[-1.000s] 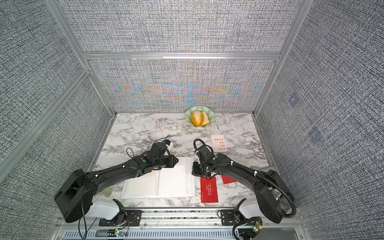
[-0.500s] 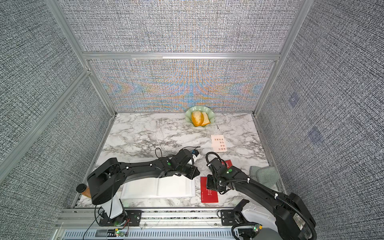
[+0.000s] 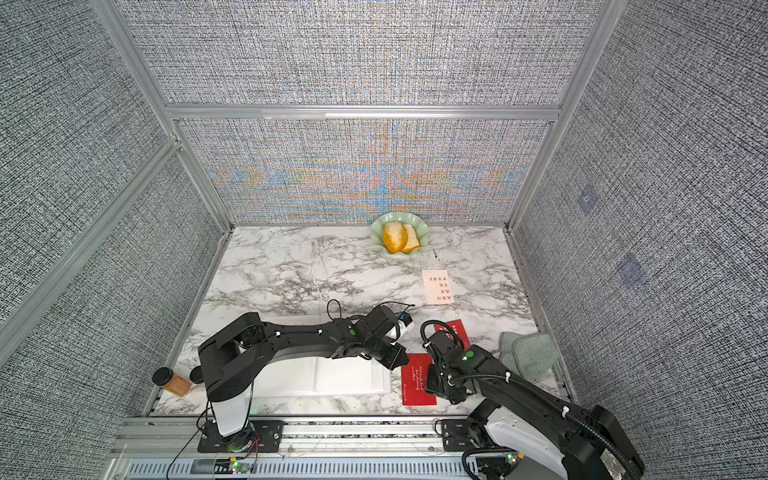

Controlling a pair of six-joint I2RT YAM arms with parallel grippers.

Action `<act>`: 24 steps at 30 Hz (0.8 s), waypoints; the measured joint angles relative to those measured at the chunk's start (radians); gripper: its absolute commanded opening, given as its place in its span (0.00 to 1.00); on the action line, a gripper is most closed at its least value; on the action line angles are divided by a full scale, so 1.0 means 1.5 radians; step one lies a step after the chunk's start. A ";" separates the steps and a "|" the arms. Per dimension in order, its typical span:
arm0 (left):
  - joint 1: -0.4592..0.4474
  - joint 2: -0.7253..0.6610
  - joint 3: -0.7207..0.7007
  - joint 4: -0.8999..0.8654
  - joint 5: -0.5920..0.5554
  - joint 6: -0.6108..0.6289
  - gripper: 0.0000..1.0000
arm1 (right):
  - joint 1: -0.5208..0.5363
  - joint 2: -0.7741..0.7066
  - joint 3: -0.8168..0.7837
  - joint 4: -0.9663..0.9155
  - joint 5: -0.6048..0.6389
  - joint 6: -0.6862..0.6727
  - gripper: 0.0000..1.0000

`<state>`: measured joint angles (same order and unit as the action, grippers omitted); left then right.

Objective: Place the photos into the photo albums
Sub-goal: Pick up the photo at the center of the board.

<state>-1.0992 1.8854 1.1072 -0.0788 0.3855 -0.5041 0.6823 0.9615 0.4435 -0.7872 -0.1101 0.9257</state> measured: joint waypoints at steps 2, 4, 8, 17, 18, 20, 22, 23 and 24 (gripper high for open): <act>-0.001 0.005 0.003 -0.004 0.002 0.000 0.13 | 0.000 0.000 -0.001 0.003 -0.003 0.002 0.48; -0.002 0.007 0.004 -0.006 0.001 0.000 0.13 | 0.000 0.002 -0.001 0.004 -0.004 0.002 0.48; -0.002 0.017 0.005 -0.010 0.001 0.000 0.13 | 0.002 0.008 -0.003 0.007 -0.005 0.001 0.48; -0.002 0.027 -0.001 -0.035 0.001 0.000 0.13 | 0.009 0.028 0.004 0.008 -0.002 0.001 0.48; -0.002 0.027 -0.001 -0.035 0.001 0.000 0.13 | 0.012 0.033 0.006 0.008 -0.001 0.001 0.47; -0.002 0.028 -0.003 -0.035 0.002 0.000 0.13 | 0.018 0.040 0.009 0.008 0.003 0.001 0.48; -0.002 0.031 -0.004 -0.036 0.002 0.000 0.13 | 0.025 0.046 0.009 0.007 0.008 0.002 0.48; -0.002 0.032 -0.005 -0.036 0.003 0.000 0.13 | 0.028 0.049 0.010 0.007 0.009 0.002 0.48; -0.002 0.033 -0.005 -0.033 0.005 -0.001 0.13 | 0.031 0.052 0.011 0.007 0.012 0.003 0.48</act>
<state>-1.1019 1.9354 1.1004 -0.1287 0.3923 -0.5049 0.7288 1.0397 0.4603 -0.7765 -0.0925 0.9295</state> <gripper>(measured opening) 0.130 0.476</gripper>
